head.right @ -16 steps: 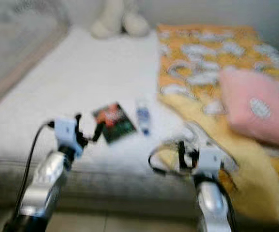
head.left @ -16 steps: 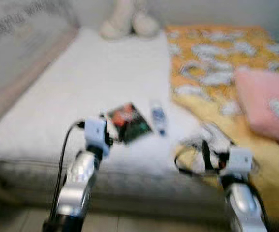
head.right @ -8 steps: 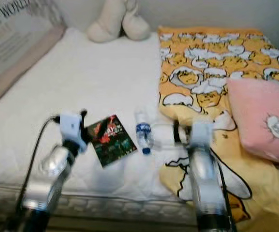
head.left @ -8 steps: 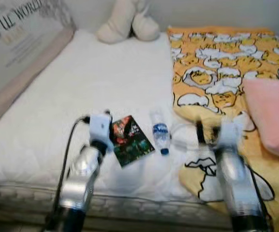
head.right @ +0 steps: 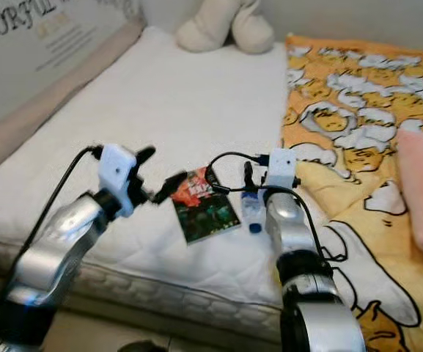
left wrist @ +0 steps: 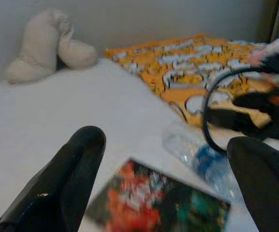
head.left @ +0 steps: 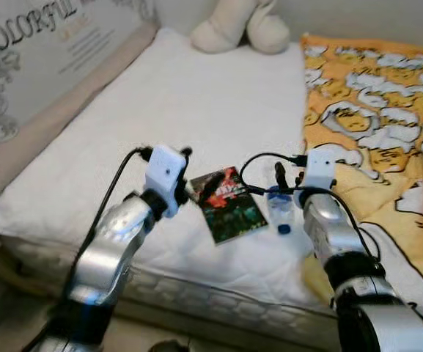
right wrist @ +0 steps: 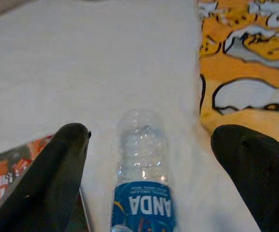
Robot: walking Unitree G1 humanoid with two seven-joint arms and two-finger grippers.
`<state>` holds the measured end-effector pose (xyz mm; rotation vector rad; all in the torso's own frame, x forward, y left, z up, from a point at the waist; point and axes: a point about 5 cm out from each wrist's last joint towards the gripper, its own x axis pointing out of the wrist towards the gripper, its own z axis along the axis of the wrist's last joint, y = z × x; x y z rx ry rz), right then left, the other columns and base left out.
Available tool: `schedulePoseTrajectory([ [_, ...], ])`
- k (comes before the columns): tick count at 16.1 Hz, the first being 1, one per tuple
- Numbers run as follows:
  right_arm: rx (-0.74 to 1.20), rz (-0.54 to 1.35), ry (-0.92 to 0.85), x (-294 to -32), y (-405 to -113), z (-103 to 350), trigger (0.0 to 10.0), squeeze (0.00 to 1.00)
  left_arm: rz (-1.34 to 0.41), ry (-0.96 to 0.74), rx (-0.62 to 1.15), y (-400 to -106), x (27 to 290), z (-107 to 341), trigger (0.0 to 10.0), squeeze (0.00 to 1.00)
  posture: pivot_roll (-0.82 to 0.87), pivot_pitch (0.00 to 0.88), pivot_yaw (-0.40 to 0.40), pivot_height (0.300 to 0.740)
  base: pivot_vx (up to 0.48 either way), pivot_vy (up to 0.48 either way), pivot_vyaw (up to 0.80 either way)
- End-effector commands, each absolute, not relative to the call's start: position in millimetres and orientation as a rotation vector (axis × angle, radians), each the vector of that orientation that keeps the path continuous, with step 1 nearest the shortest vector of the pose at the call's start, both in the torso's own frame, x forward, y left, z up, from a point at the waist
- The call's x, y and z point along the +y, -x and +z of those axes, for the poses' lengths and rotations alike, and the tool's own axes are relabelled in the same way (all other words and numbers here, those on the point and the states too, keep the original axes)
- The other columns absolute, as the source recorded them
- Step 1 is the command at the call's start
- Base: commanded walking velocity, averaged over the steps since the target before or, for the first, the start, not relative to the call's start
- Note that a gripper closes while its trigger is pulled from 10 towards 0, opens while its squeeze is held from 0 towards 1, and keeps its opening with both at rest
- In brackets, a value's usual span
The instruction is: Clean up the room
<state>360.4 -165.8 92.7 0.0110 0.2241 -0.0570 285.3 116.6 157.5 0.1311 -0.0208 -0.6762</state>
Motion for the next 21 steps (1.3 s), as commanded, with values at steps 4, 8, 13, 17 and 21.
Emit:
schedulePoseTrajectory([
  [4, 0.335, -0.17, -0.074, -175, -360, 75, 10.0, 0.0, -0.682, -0.118, 0.062, -249, 130, 162, 10.0, 0.0, 0.31, 0.213, 0.041, 0.74, 0.0, 0.0, 0.0],
  [8, 0.38, -0.222, -0.055, -181, -358, 69, 10.0, 0.0, -0.64, -0.108, 0.114, -233, 137, 163, 10.0, 0.0, 0.33, 0.25, 0.039, 0.74, 0.0, 0.0, 0.0],
  [13, 0.49, -0.202, -0.207, -177, -349, 51, 0.0, 0.0, -0.629, -0.085, 0.149, -226, 131, 161, 10.0, 0.0, 0.31, 0.235, 0.034, 0.74, 0.0, 0.0, 0.0],
  [17, 0.459, -0.191, -0.183, -179, -351, 56, 0.0, 0.0, -0.613, -0.098, 0.151, -233, 130, 159, 10.0, 0.0, 0.3, 0.203, 0.038, 0.74, 0.0, 0.0, 0.0],
  [21, 0.398, -0.139, -0.128, -172, -360, 69, 0.0, 0.0, -0.58, -0.086, 0.148, -244, 129, 154, 10.0, 0.0, 0.27, 0.147, 0.037, 0.74, 0.0, 0.0, 0.0],
])
